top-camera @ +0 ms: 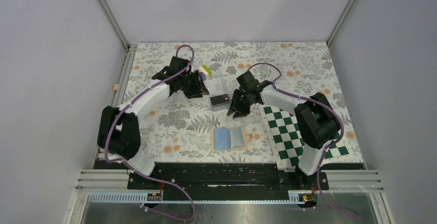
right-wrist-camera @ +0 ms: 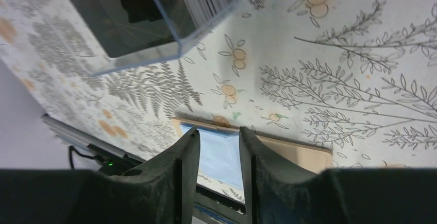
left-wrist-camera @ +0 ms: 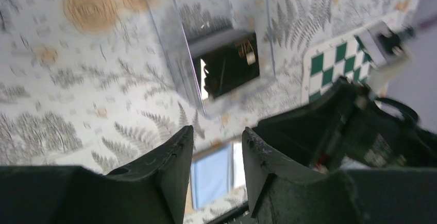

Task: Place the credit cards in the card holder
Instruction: Place the card holder at the center of the board, then move the storage box to the center of the board.

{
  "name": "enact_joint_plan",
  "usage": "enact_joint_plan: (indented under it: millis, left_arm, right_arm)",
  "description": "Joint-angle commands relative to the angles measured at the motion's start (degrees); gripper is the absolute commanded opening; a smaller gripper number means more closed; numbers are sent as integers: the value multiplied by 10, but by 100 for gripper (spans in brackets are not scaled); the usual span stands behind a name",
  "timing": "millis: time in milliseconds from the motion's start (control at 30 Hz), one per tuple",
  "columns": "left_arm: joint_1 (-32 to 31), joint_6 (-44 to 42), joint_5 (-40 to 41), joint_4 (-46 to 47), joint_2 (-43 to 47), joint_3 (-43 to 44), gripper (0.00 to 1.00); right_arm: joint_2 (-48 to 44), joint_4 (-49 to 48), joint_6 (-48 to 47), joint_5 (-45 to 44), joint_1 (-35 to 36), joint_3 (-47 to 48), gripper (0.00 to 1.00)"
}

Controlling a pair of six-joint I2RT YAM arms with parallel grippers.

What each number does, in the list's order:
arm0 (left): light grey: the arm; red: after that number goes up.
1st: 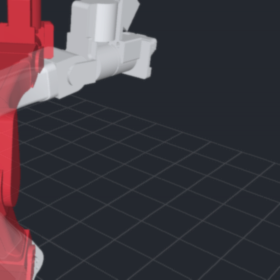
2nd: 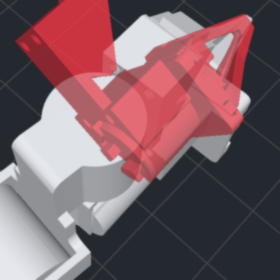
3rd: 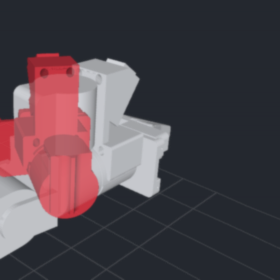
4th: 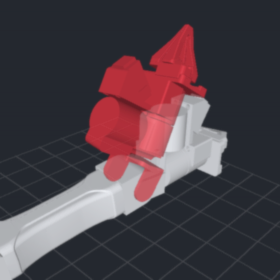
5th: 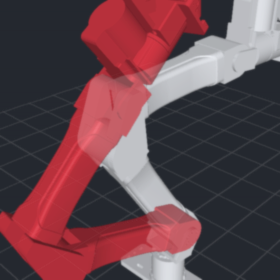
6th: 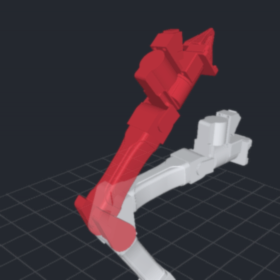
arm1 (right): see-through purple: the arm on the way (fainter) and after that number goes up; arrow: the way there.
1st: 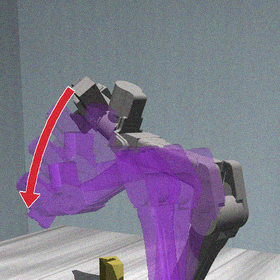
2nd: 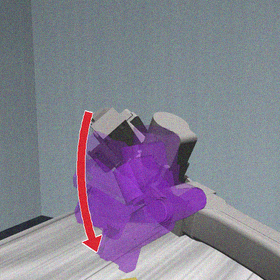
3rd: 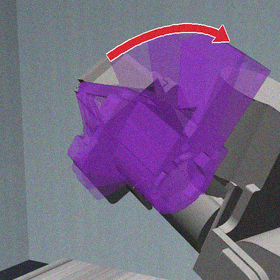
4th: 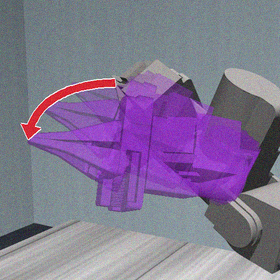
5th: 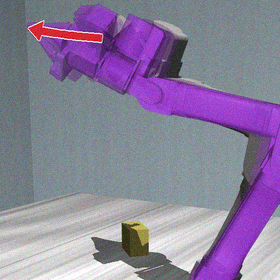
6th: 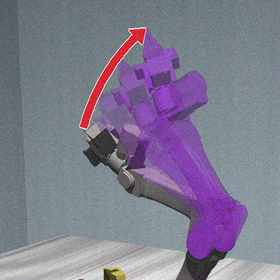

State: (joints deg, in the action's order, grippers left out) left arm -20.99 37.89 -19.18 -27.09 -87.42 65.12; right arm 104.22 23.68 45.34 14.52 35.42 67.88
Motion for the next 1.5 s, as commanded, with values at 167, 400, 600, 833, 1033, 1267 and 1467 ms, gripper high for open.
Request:
enact_joint_plan:
  millis: [167,400,600,833,1033,1267,1467]
  left_arm:
    - [11,-57,64,-21,-197,181,41]
    - [12,-66,99,-49,-254,220,32]
    - [11,-68,54,-31,-237,192,6]
    - [-1,-46,46,-15,-167,109,3]
    - [-22,5,50,18,-113,26,4]
    - [-60,62,71,17,-80,-13,11]
    - [-79,104,71,38,-61,-42,18]
  right_arm:
    - [8,-81,51,100,-31,23,51]
    - [57,-116,86,111,-31,47,55]
    - [92,-122,98,92,-34,72,55]
    - [98,-122,98,100,-45,93,55]
    - [83,-127,100,116,-47,83,56]
    - [67,-136,104,114,-47,53,56]
    - [72,-99,79,92,-47,72,56]
